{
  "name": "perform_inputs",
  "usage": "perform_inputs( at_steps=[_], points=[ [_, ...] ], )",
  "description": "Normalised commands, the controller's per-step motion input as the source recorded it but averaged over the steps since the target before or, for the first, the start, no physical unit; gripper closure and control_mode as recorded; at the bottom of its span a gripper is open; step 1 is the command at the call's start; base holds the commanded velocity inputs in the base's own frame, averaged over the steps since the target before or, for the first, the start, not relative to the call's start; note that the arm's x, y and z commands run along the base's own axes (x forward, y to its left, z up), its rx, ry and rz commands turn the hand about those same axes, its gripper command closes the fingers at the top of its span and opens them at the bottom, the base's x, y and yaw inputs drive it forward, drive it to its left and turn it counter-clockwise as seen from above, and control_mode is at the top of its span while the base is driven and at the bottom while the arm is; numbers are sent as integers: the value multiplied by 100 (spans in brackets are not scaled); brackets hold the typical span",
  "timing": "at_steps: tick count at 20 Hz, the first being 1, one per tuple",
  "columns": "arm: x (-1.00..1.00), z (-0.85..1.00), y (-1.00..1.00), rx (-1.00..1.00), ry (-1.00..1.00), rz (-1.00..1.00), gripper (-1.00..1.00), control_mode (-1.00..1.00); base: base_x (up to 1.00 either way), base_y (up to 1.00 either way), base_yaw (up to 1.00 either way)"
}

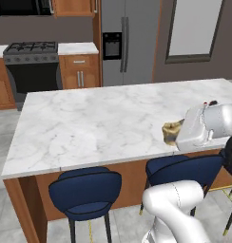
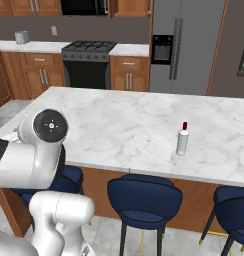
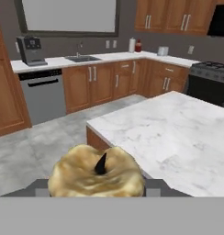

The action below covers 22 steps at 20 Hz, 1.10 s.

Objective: Get the candle and the liquor from the cabinet and move them to the dining counter.

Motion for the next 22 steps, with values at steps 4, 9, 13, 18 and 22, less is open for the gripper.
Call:
perform_inputs(
  at_steps=[4,9,13,18,22],
  points=[
    [32,-13,38,0,0,16,100,-100,0,0,0],
    [25,0,48,0,3,1,100,-100,0,0,0],
    [52,-1,26,-1,2,0,100,-100,0,0,0],
    [52,-6,0,0,0,0,100,-100,0,0,0],
    [52,-17,0,0,0,0,100,-100,0,0,0]
  ],
)
